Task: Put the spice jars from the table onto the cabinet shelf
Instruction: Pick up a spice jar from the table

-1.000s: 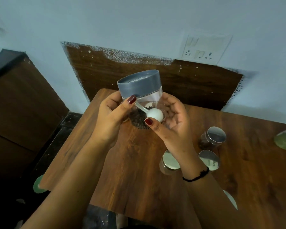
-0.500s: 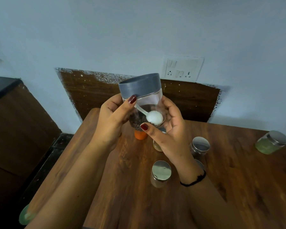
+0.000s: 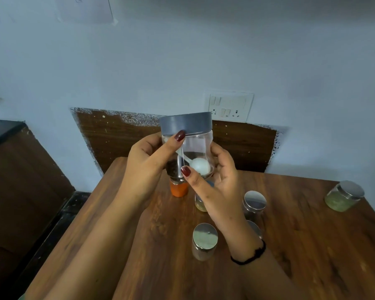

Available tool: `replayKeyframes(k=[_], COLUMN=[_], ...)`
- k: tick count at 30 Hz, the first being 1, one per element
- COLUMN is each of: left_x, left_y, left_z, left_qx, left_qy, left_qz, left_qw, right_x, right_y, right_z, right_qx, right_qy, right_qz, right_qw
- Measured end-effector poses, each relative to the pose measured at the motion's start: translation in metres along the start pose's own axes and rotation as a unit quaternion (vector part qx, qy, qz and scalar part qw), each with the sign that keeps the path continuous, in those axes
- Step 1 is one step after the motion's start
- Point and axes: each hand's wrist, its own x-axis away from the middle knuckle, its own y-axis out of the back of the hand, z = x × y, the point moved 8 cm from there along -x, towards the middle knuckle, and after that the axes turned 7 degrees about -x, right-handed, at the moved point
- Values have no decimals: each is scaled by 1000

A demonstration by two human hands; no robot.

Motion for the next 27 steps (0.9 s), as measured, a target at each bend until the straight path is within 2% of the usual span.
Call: replayKeyframes(k=[5,8,12,16,22,27], left_x=[-1,-2,1,10,13,11], left_y=[-11,-16,-24,-44,-63,-63], left_z=[-10,-8,12,24,15,11], left_qx=[-4,61,136,207,311,330], left_qy=[7,28,95,160,144,129], left_qz=[12,32,29,52,94,105], left_qw=[1000,997,986,964,935,929], right_x=[-4,-6,-12,-13,-13,-15], right_y=[9,14,14,11,4,4], right_z=[16,27,27,27,29,32], right_qx=[8,10,-101,-160,-150,-132], right_qy=[32,43,-7,-56,-48,-19], right_qz=[-28,-44,-34,-25,-10,2], right_qw=[999,998,994,985,987,991])
